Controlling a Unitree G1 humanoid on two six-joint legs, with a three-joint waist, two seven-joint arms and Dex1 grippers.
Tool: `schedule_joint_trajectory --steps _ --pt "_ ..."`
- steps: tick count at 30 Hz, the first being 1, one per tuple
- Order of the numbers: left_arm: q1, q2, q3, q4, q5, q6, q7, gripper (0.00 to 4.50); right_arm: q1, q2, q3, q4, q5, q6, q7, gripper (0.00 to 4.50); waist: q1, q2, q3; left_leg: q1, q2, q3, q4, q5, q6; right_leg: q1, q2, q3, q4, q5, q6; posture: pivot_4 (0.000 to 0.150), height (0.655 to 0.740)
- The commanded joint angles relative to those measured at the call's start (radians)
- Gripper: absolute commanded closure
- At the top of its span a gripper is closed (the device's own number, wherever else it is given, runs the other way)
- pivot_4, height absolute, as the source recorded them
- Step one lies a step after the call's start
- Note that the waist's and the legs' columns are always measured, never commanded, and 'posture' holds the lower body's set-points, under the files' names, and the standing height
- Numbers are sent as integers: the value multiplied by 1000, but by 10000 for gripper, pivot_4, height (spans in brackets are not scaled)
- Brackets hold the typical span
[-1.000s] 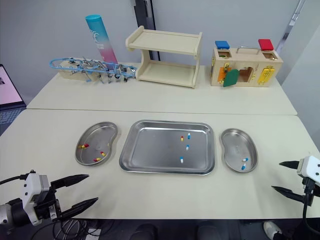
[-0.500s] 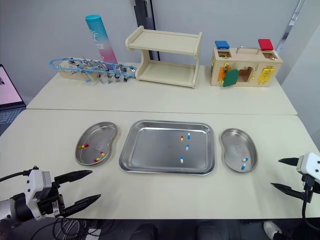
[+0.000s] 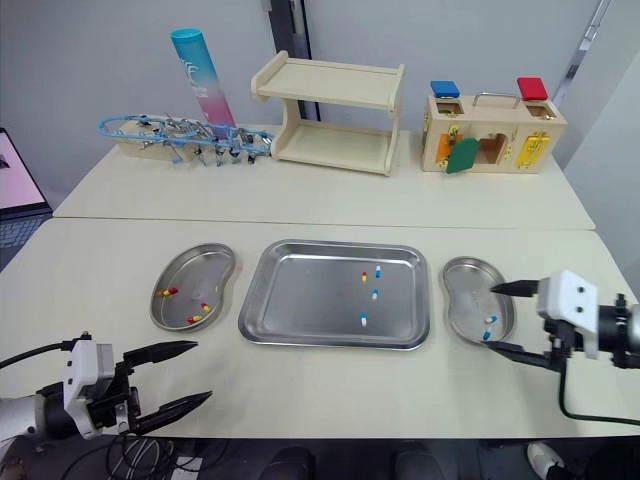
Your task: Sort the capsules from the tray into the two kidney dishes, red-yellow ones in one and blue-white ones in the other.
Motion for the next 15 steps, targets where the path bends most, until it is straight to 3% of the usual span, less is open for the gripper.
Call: schedule_joint_trajectory --steps 1,6,9,13,15 --pt "-15 -2 -14 -35 -28 -16 -1 220 -82 43 133 -107 3 133 -103 0 0 0 0 0 0 0 0 0 0 0 0 0 0 0 0 1500 7400" --pt "-37 -2 -34 -64 -32 -7 13 220 -213 190 344 -153 -53 300 -276 0 0 0 0 -1 0 -1 0 0 0 -1 0 0 0 0 0 1500 7400" --pt "-43 -4 -49 -78 -27 -10 12 0 -273 268 450 -137 -123 350 -352 5504 0 0 0 -1 0 -1 0 0 0 -2 0 0 0 0 0 1500 7400" --pt "-56 -4 -68 -94 -26 -8 20 0 -345 351 551 -126 -183 442 -433 18109 0 1 0 -1 0 -1 0 0 0 -2 0 -1 0 0 0 1500 7400" --pt "-66 -3 -78 -98 -28 -5 25 0 -381 382 591 -119 -209 512 -471 18109 0 1 0 -1 0 -1 0 0 0 -2 0 -1 0 0 0 1500 7400"
